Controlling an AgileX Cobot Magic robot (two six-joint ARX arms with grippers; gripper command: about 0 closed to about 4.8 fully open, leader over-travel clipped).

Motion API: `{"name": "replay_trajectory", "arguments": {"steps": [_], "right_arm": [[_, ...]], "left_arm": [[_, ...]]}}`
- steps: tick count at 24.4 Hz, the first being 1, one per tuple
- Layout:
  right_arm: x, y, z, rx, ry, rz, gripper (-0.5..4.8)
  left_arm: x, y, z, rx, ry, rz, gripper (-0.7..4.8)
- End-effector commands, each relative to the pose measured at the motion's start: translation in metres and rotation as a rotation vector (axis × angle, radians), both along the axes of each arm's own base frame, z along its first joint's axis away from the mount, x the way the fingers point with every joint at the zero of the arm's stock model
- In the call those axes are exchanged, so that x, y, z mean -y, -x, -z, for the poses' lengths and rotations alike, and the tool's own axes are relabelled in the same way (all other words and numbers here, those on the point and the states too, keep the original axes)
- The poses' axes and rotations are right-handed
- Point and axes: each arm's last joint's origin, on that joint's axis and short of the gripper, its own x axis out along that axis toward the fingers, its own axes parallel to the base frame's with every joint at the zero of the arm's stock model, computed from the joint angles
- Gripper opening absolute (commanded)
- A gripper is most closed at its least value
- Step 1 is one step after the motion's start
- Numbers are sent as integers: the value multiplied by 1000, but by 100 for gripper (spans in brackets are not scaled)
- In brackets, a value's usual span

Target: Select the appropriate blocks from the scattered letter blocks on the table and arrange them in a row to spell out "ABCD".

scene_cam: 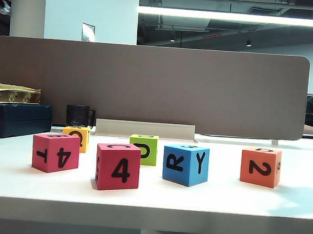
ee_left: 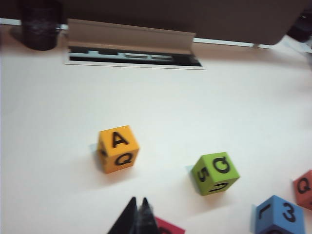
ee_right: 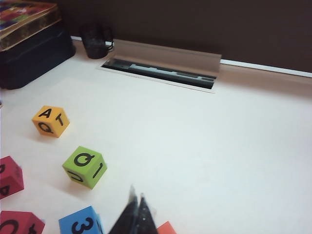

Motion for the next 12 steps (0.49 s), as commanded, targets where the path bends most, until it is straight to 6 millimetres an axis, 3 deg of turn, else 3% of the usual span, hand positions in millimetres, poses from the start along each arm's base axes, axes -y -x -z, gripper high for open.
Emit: {"name": "replay_trajectory", "arguments": {"steps": [1,12], "right_arm": [[-5,-4,-2,5,3,-23,-1],[-18,-4,3,-26,14,-93,-1]], "left_arm": [[9,-9,-3,39,-43,69,-6],[58,-66,-3,-58,-92,253,-6]]}}
